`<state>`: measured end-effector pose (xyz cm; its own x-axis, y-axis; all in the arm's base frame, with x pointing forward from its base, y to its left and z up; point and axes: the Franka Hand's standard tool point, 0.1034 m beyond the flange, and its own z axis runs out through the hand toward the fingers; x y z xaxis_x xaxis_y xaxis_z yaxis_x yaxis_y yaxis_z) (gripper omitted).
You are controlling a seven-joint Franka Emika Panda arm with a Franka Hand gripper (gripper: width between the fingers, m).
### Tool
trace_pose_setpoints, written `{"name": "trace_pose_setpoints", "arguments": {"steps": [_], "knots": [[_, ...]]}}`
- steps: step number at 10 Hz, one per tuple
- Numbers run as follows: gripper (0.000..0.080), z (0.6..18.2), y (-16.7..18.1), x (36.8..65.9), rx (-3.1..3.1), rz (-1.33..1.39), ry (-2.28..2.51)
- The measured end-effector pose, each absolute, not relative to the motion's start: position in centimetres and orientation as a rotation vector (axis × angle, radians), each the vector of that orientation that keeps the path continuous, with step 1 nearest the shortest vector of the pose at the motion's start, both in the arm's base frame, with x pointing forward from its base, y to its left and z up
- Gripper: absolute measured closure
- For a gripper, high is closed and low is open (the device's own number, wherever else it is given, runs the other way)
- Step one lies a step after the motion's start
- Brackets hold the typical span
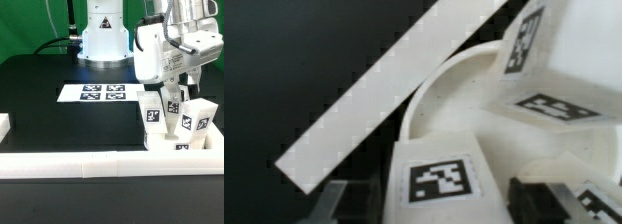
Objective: Assemble stool
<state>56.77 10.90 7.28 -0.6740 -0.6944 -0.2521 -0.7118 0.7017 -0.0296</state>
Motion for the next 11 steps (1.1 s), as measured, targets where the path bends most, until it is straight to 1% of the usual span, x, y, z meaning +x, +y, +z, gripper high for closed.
{"name": "trace_pose_setpoints", "arguments": {"steps": [2, 3, 4, 5, 7, 9, 11], "knots": [[0.0456, 7.4, 10.9, 56.8, -1.192, 0.102, 2.635], [0.0241, 8.4, 11.0, 57.1, -1.244, 0.105, 2.594], [0.0241, 9.3, 11.1, 57.3, -1.236, 0.111, 2.581], [0.0169, 10.1, 11.3, 57.5, -1.27, 0.114, 2.551], [0.0155, 9.7, 11.1, 57.4, -1.486, 0.073, 2.436], [0.0151, 9.7, 11.3, 57.3, -1.692, 0.042, 2.308], [0.0151, 9.9, 12.1, 57.3, -2.058, 0.0, 2.056]]}}
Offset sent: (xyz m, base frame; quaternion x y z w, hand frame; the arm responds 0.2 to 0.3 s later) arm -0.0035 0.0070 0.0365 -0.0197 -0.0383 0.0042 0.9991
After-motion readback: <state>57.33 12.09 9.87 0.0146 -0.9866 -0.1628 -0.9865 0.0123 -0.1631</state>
